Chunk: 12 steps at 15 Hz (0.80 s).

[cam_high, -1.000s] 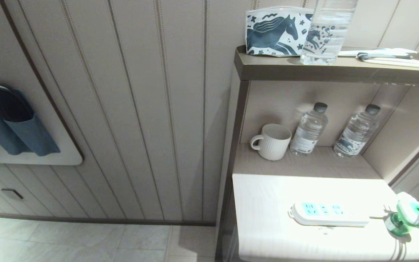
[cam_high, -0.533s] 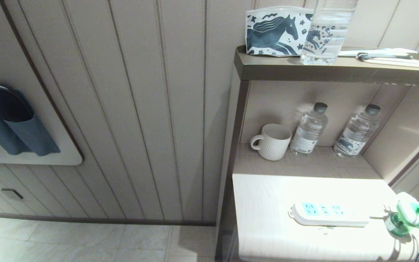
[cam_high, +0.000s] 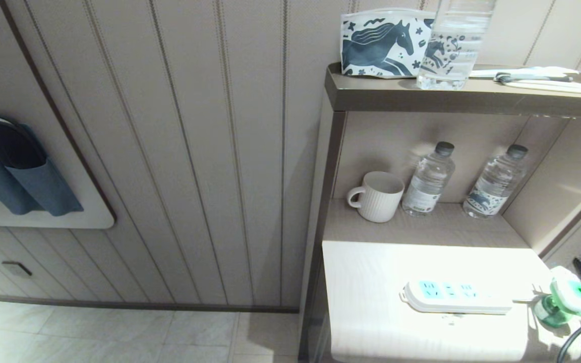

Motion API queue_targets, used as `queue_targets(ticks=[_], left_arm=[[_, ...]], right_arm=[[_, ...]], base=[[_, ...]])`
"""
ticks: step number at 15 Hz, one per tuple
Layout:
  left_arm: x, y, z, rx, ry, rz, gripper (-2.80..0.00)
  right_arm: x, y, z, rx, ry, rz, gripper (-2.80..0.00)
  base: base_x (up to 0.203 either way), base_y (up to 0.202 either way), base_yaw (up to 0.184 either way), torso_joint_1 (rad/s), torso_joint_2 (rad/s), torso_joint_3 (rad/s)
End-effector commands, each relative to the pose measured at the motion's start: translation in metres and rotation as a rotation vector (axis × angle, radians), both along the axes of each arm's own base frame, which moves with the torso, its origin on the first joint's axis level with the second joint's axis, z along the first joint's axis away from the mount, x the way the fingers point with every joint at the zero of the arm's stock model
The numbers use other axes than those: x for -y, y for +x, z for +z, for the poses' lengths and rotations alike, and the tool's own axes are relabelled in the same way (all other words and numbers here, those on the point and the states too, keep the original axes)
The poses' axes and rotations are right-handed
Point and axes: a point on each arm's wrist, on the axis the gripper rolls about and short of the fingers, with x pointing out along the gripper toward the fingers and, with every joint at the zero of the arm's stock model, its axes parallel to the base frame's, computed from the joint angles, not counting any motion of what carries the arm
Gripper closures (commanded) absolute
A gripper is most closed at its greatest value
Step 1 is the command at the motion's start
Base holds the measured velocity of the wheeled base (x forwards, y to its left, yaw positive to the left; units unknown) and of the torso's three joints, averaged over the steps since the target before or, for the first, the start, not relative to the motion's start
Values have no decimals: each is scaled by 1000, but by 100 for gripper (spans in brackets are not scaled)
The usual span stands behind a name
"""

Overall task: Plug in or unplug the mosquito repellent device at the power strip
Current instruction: Pick up the mosquito repellent liquid

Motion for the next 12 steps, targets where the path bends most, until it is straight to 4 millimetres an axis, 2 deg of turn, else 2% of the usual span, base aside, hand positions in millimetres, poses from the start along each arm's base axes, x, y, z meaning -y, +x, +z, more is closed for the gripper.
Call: queue_targets(ticks=[1,7,12], left_arm=[[0,0,0,1,1,-1,0],[0,0,0,2,2,0,0],[0,0,0,1,1,-1,0]], right_arm=[[4,9,-11,-55,32,0,-280],[8,17,-26,-133,67,-1,-280],[7,18,-30,-167,81,7,-280]], base=[[0,0,0,0,0,0],[0,0,0,0,0,0],[0,0,0,0,0,0]])
